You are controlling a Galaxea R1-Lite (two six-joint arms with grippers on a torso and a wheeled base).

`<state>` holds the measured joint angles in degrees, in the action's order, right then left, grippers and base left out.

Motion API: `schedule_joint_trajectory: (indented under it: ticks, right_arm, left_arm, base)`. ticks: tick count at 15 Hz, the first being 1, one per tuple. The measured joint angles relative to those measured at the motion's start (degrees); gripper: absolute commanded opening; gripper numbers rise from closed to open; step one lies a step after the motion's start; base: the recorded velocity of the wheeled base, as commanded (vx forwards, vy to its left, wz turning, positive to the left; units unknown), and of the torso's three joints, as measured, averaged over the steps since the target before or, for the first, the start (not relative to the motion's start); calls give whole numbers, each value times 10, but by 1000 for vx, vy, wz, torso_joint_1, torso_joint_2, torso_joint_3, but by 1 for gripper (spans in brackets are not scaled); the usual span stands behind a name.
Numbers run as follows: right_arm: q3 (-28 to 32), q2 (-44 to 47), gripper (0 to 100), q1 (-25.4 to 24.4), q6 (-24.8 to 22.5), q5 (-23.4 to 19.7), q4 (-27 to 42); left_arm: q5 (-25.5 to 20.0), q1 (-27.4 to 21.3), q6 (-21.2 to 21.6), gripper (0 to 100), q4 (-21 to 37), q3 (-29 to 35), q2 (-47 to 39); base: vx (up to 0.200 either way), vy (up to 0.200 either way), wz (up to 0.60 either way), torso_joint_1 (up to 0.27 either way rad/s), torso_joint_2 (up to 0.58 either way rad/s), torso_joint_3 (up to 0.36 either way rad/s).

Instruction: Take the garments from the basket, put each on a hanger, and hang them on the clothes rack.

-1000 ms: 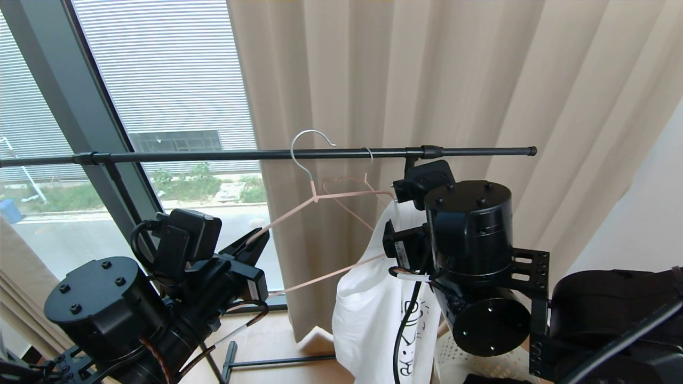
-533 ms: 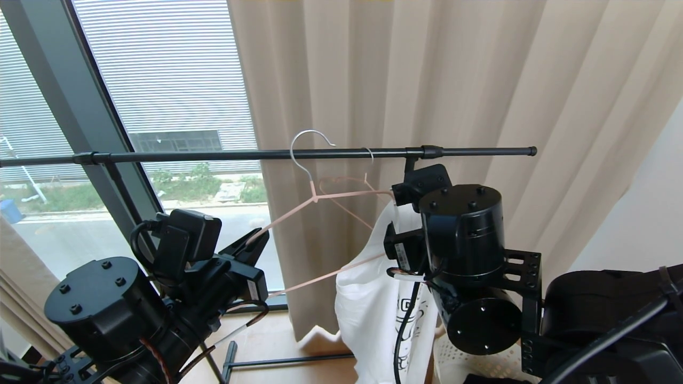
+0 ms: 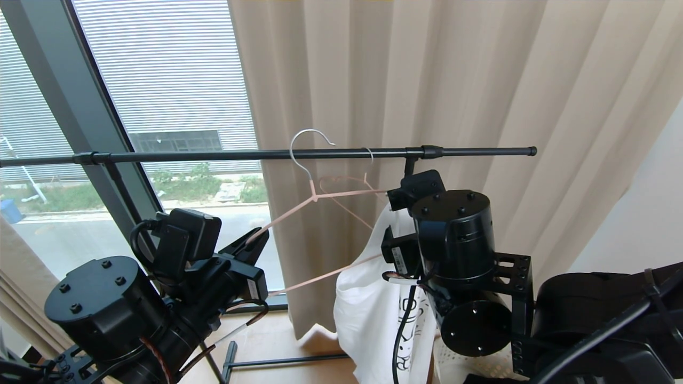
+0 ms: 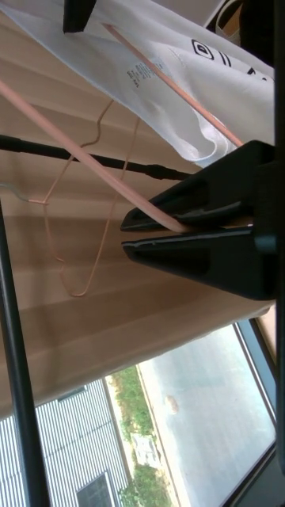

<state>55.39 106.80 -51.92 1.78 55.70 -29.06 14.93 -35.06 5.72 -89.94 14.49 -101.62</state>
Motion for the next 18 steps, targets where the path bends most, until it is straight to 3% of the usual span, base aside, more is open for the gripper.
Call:
schedule_joint_trajectory:
  ticks: [2,3,18]
  right_arm:
    - [0,2,100,0,0,0,0]
    - [0,3,0,0,0,2,0]
    - [1,5,0,-26,-2,11,-29]
  left_arm:
    - [0,0,0,0,0,0,0]
    - [0,0,0,0,0,0,0]
    - [-2,-2,1,0,-1,-8,-1]
  base:
    - [0,0,0,0,0,0]
    - [0,0,0,0,0,0]
    - [0,0,0,0,0,0]
